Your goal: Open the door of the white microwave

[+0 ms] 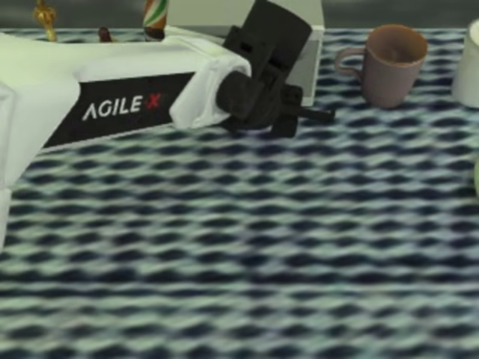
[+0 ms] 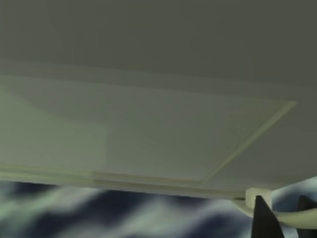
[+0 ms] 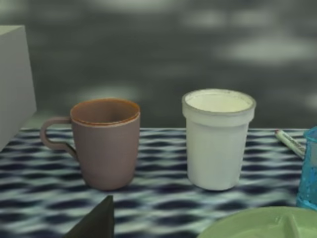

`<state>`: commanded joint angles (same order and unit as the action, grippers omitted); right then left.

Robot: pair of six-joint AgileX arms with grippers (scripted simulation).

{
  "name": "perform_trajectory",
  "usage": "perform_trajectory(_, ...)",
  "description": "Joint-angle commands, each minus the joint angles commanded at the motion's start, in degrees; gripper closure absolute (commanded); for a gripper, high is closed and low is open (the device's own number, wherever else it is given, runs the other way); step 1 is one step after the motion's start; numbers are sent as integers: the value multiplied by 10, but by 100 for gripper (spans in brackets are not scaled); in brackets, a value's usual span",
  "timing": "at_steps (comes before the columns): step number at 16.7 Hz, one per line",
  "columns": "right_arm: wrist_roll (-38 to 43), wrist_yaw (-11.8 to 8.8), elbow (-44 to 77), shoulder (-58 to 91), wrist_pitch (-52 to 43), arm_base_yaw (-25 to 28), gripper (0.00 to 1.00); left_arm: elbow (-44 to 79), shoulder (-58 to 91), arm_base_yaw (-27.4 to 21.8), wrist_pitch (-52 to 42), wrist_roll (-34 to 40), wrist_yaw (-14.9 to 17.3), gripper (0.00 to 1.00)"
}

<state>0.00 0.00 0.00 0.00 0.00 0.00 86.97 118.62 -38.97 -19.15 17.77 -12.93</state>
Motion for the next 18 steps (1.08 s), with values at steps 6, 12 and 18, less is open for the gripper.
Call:
perform_trajectory(6, 0, 0, 0, 0, 0, 0, 0, 0, 0, 0, 0, 0, 0, 100)
perform_trajectory(12, 0, 0, 0, 0, 0, 0, 0, -10, -6, -1, 5, -8, 10, 100)
perform_trajectory(18, 0, 0, 0, 0, 0, 0, 0, -28, -18, 5, 15, -24, 19, 100)
